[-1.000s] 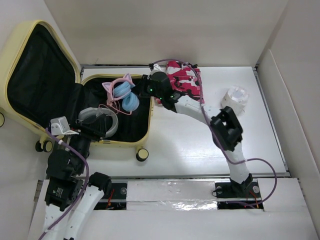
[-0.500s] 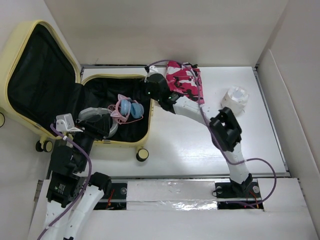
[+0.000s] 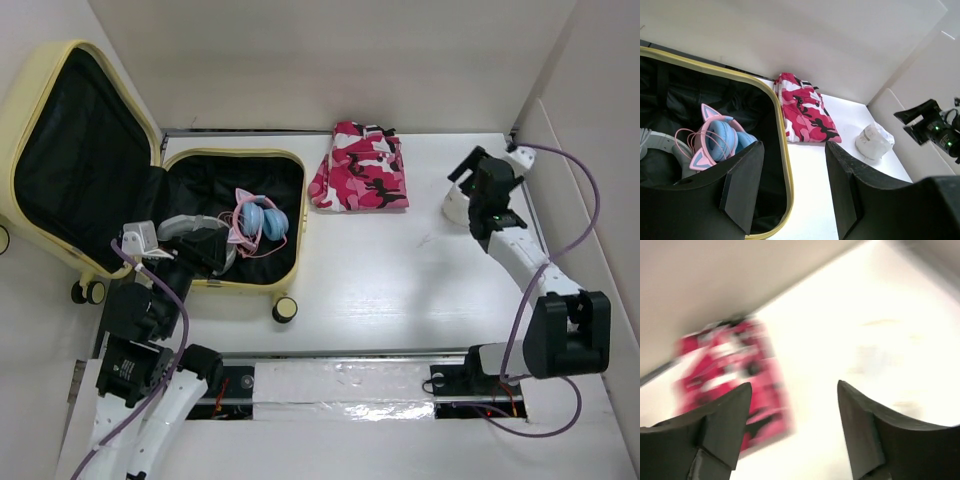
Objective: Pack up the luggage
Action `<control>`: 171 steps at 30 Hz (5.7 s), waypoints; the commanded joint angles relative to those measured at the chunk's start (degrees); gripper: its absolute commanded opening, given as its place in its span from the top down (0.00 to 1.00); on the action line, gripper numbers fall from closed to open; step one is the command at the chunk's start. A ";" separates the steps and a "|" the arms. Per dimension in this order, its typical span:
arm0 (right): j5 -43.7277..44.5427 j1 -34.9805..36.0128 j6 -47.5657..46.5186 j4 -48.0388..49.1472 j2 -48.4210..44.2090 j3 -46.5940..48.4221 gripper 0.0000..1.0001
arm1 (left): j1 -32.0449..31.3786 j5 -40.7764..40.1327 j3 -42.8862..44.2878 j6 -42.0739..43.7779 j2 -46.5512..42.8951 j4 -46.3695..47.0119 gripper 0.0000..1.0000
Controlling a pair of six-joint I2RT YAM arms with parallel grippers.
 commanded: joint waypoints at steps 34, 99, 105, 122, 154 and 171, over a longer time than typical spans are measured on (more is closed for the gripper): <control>-4.49 -8.62 -11.87 -20.31 24.51 19.02 1.00 | -0.38 2.85 -0.85 0.76 1.93 4.20 0.51; -21.01 -2.11 9.85 11.72 28.33 6.51 0.30 | -0.38 7.07 -1.90 1.29 5.88 6.57 0.91; -30.31 -3.44 9.23 6.86 34.77 14.08 0.32 | 0.14 7.59 -1.90 1.29 7.55 6.66 0.99; -56.70 -12.13 28.82 38.58 40.94 6.22 1.00 | -0.89 27.01 -4.10 -8.18 25.03 20.16 1.00; -14.26 1.22 16.36 13.48 -27.34 -32.42 0.26 | -33.43 -21.94 9.96 -31.12 72.06 22.22 0.21; -21.10 14.05 4.67 8.02 -34.57 -27.93 0.63 | -30.18 -18.69 23.22 -41.60 94.19 14.93 0.21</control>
